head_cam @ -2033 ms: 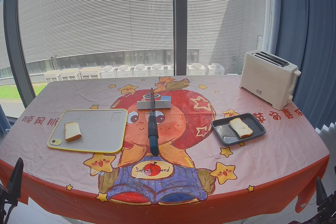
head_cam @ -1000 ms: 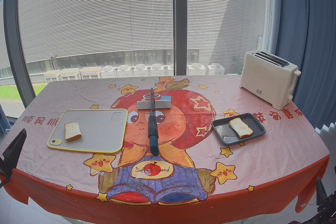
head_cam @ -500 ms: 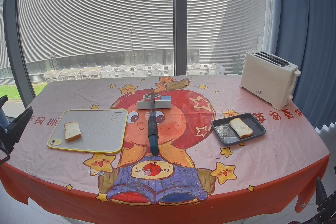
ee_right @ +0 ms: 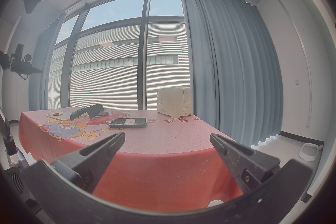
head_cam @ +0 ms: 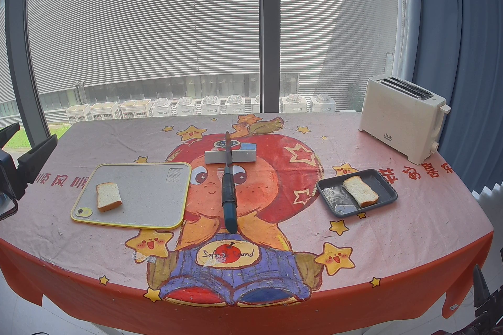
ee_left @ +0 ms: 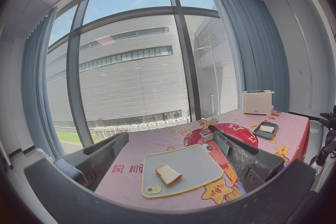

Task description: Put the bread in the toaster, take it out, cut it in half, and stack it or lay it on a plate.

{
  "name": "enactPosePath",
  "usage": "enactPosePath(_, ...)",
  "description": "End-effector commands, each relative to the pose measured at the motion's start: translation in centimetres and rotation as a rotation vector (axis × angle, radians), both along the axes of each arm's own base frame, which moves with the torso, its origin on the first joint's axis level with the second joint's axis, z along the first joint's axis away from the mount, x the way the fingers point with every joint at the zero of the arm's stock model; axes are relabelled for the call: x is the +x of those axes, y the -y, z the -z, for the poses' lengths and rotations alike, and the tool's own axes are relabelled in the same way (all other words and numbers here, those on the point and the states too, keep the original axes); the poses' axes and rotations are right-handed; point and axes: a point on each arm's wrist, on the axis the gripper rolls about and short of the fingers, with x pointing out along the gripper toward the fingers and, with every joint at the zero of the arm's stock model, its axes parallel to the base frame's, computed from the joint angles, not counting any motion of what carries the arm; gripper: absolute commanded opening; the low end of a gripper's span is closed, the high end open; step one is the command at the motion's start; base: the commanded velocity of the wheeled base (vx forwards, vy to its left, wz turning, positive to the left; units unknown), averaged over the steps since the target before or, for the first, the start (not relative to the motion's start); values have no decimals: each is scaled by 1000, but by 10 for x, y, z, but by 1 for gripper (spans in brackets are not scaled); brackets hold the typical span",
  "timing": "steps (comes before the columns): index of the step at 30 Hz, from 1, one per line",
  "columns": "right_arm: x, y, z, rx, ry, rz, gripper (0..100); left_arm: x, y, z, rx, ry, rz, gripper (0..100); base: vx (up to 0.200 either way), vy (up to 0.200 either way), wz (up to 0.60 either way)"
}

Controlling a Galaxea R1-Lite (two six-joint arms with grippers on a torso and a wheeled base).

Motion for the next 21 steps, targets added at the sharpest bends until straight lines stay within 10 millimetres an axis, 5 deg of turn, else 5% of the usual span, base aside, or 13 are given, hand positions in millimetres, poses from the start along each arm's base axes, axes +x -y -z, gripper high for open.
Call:
enactPosePath(1,0,0,5,0,-1,0,100,7,0,5,-9,-37,-3,100,0,0,0)
enactPosePath(21,0,0,5,0,0,0,100,35,-2,16,-35,-130,-27,100,0,0,0)
